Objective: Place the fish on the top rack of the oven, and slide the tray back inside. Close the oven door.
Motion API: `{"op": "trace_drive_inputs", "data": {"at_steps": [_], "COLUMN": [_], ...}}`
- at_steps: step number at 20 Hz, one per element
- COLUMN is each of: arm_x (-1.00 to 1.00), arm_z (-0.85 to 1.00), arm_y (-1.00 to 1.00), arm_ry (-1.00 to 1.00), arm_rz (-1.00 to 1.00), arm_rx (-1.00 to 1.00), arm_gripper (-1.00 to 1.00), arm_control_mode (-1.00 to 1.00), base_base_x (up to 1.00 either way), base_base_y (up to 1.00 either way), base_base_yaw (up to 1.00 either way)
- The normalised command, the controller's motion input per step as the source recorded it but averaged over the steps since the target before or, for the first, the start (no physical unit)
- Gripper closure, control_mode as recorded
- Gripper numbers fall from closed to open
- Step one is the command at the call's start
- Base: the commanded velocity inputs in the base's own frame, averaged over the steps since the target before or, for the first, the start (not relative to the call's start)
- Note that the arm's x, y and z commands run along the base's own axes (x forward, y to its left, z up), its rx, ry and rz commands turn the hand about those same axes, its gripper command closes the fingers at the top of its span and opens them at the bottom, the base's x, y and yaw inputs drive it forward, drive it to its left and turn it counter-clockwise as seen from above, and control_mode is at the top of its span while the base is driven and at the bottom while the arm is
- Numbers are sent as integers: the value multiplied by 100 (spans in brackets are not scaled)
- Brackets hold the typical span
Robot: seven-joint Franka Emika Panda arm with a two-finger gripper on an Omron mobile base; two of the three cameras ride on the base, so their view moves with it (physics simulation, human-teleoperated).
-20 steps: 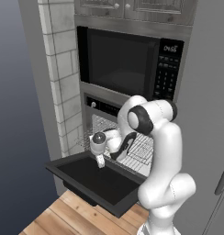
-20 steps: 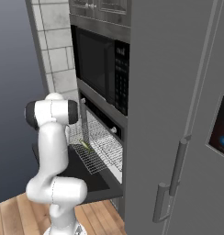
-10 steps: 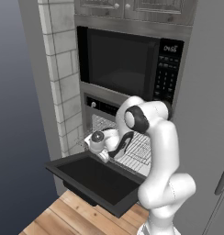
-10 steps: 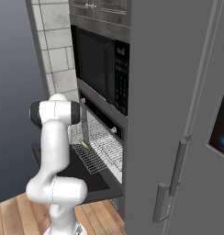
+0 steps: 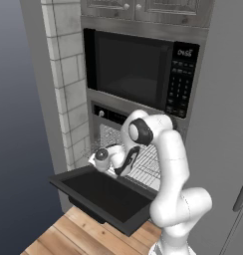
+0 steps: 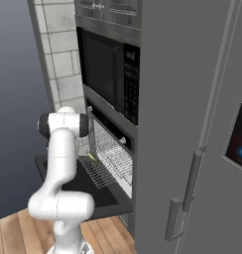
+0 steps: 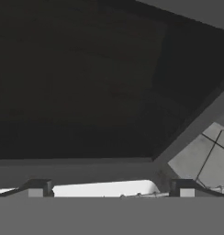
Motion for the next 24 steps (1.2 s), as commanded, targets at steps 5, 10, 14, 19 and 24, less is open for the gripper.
{"op": "trace_drive_inputs", "data": {"at_steps": [5,10,14,19,24], "arm_x": [50,67,67,69,52], "arm_z": [-67,-53,-28,-21,4], "arm_y": [0,-8,-41,-62,-81], "arm_ry": [0,0,0,0,0], "arm_rz": [7,4,0,0,0], "arm_rx": [-9,-5,-1,0,0], "arm_gripper": [-100,-100,-100,-100,-100], "arm_control_mode": [-100,-100,-100,-100,-100], "base_base_x": [0,0,0,0,0], "base_base_y": [0,0,0,0,0], "base_base_yaw": [0,0,0,0,0]}}
